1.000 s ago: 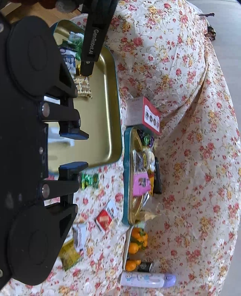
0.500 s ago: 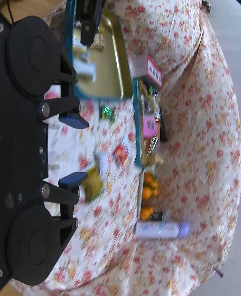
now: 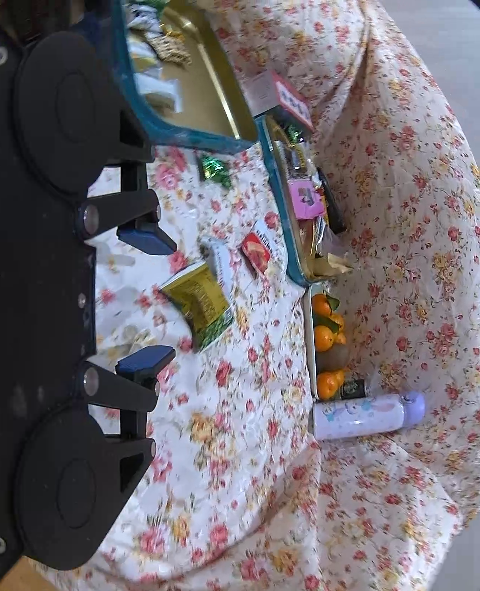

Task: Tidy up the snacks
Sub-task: 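Move both open grippers back over the remaining snacks, then grasp the yellow-green snack packet with the right gripper, then grasp the green-wrapped candy with left gripper while right holds yellow packet, then carry the green candy and yellow-green packet over the gold tin tray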

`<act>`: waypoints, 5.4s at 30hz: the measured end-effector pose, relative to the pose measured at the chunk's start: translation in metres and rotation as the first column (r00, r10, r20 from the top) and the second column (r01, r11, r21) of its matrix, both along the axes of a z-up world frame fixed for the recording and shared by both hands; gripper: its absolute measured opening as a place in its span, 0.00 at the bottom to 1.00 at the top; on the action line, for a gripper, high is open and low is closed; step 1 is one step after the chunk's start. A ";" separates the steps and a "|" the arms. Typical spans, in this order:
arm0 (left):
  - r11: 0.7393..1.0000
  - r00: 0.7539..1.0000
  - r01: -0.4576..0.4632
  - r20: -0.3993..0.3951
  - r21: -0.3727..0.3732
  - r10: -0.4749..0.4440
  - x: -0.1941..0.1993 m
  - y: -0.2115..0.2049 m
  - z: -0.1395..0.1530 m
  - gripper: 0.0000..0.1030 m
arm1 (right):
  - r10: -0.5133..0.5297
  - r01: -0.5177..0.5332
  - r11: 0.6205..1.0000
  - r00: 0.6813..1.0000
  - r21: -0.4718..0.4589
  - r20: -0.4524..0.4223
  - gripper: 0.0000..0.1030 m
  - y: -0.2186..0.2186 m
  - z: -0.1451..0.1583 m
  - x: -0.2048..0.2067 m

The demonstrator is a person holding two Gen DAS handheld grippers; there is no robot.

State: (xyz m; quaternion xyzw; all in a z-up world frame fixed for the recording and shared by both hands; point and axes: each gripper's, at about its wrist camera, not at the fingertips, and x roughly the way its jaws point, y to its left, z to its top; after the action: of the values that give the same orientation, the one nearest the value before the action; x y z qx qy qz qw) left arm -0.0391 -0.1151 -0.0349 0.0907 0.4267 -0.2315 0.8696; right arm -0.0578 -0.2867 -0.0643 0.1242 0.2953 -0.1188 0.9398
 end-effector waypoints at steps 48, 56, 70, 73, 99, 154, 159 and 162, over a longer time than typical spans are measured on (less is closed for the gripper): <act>0.955 0.943 -0.294 -0.171 -0.028 0.285 0.159 -0.060 0.008 0.34 | 0.032 -0.031 0.997 0.999 -0.075 0.019 0.51 -0.076 -0.034 0.098; 0.958 0.945 -0.284 -0.155 0.039 0.286 0.177 -0.069 -0.001 0.34 | 0.025 -0.024 0.998 0.999 -0.066 0.024 0.51 -0.076 -0.034 0.097; 0.953 0.945 -0.291 -0.127 0.089 0.301 0.181 -0.073 -0.007 0.34 | 0.018 -0.016 0.998 0.999 -0.062 0.028 0.51 -0.076 -0.034 0.097; 0.951 0.945 -0.292 -0.123 0.099 0.303 0.181 -0.076 -0.008 0.34 | 0.017 -0.016 0.998 0.999 -0.062 0.028 0.51 -0.076 -0.034 0.096; 0.974 0.951 -0.223 -0.209 0.049 0.228 0.155 -0.088 -0.016 0.27 | 0.018 -0.016 0.998 0.999 -0.062 0.029 0.50 -0.076 -0.034 0.096; 0.997 0.987 -0.075 -0.145 -0.024 0.071 0.089 -0.074 -0.016 0.23 | -0.082 0.082 0.997 0.995 -0.004 0.057 0.33 -0.047 -0.005 -0.005; 0.995 0.990 -0.038 -0.141 -0.091 0.025 0.068 -0.058 0.003 0.23 | -0.061 0.057 0.997 0.995 0.046 0.082 0.33 -0.034 0.008 -0.024; 0.995 0.993 -0.024 -0.117 -0.094 0.013 0.057 -0.044 0.014 0.23 | -0.041 0.036 0.998 0.995 0.058 0.093 0.33 -0.023 0.013 -0.034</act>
State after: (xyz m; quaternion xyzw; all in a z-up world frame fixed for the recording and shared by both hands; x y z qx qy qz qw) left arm 0.0179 -0.1587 -0.0214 0.0316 0.4661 -0.2483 0.8486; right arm -0.0920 -0.3098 -0.0512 0.1619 0.2517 -0.1226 0.9463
